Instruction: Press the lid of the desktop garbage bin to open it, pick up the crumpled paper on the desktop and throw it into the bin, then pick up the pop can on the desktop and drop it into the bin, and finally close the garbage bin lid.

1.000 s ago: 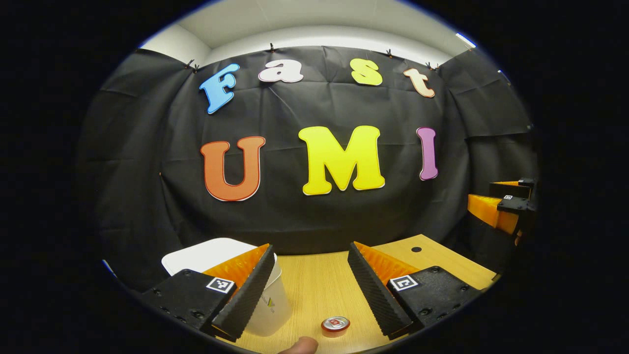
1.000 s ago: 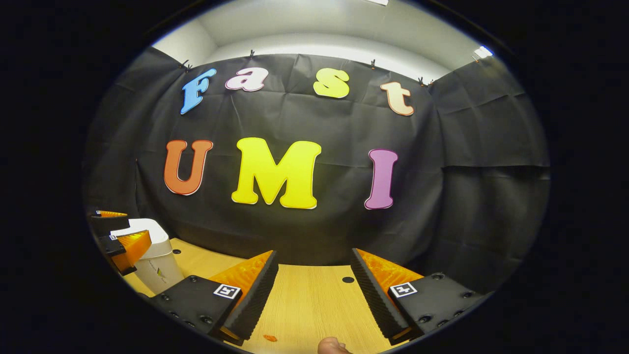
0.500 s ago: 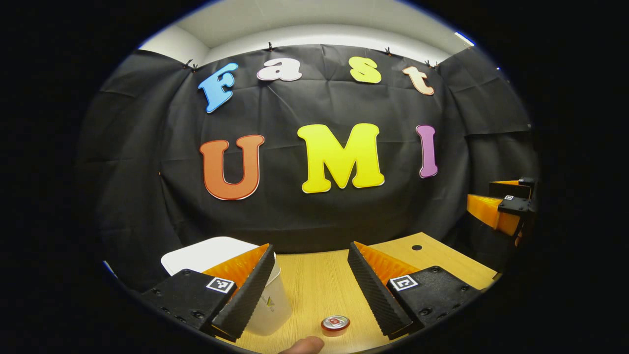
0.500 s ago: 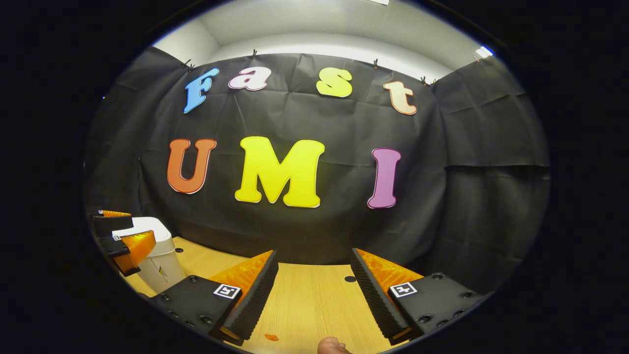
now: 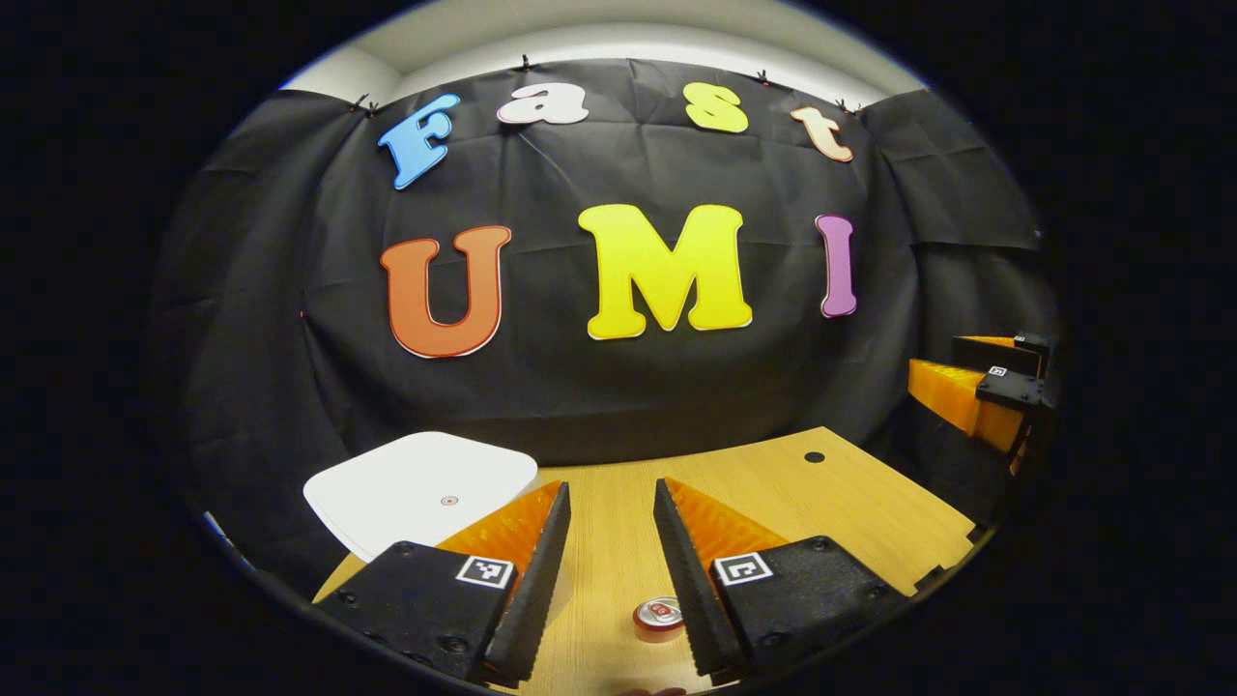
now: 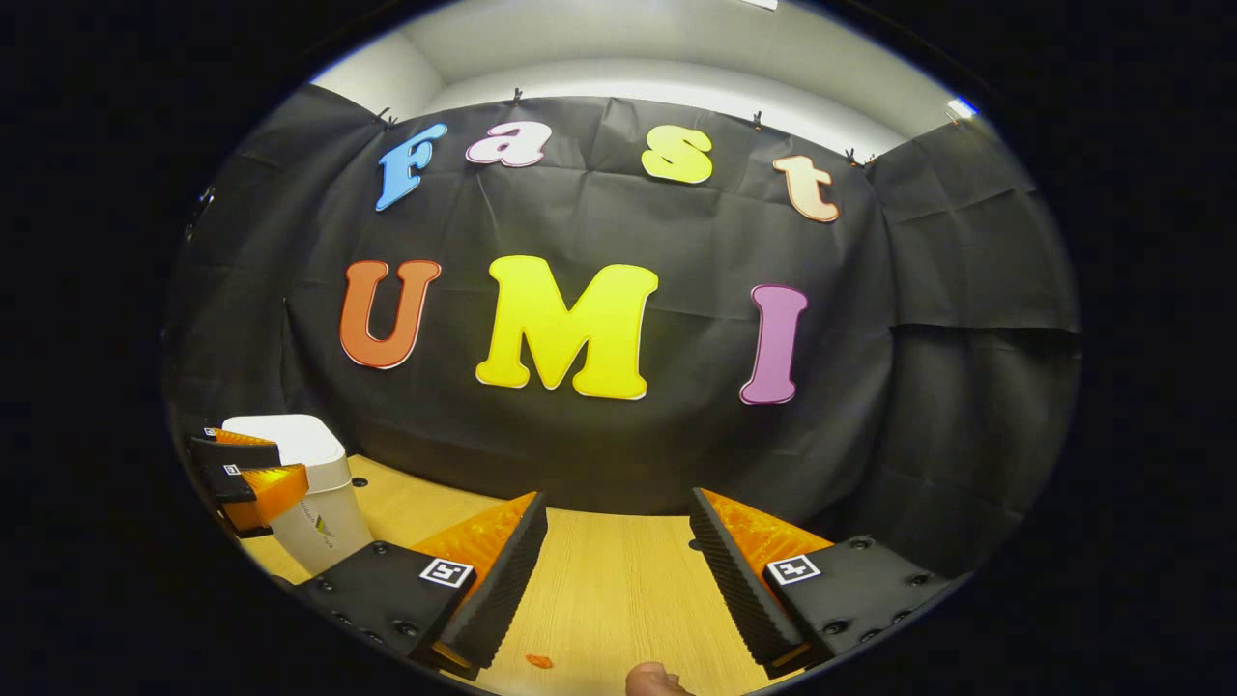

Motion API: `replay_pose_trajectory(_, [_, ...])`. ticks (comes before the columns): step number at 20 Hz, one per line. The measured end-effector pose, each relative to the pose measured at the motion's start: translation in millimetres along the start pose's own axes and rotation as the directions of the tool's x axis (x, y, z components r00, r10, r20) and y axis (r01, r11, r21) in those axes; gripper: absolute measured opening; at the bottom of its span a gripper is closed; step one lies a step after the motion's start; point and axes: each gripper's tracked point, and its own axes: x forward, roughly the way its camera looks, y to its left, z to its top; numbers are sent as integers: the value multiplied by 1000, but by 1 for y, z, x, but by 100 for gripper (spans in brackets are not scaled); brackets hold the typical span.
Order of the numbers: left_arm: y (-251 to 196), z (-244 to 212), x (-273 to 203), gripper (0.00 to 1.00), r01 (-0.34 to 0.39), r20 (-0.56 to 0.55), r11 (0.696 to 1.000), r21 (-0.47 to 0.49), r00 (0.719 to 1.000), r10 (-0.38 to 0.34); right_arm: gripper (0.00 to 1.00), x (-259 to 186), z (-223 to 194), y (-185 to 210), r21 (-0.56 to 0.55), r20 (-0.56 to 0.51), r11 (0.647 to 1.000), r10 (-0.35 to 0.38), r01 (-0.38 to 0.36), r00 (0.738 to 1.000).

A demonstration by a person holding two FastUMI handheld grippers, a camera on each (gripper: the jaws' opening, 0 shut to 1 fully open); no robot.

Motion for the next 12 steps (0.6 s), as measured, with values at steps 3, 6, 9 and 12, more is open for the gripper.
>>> replay_pose_trajectory(3, [10,-2,2,52,-25,3,1000,-14,1000,25,94,3,-4,9,-10,-8,1000,19,-19,1000])
replay_pose_trajectory(6, [22,-16,5,24,-67,-47,997,-31,997,66,94,4,-4,17,-22,-14,999,32,-33,999])
replay_pose_trajectory(9, [32,-22,8,16,-94,-78,995,-35,993,91,94,6,-7,25,-39,-19,998,52,-53,998])
replay_pose_trajectory(12, [36,-21,13,4,-93,-98,994,-54,991,87,94,8,-12,29,-45,-37,997,64,-66,997])
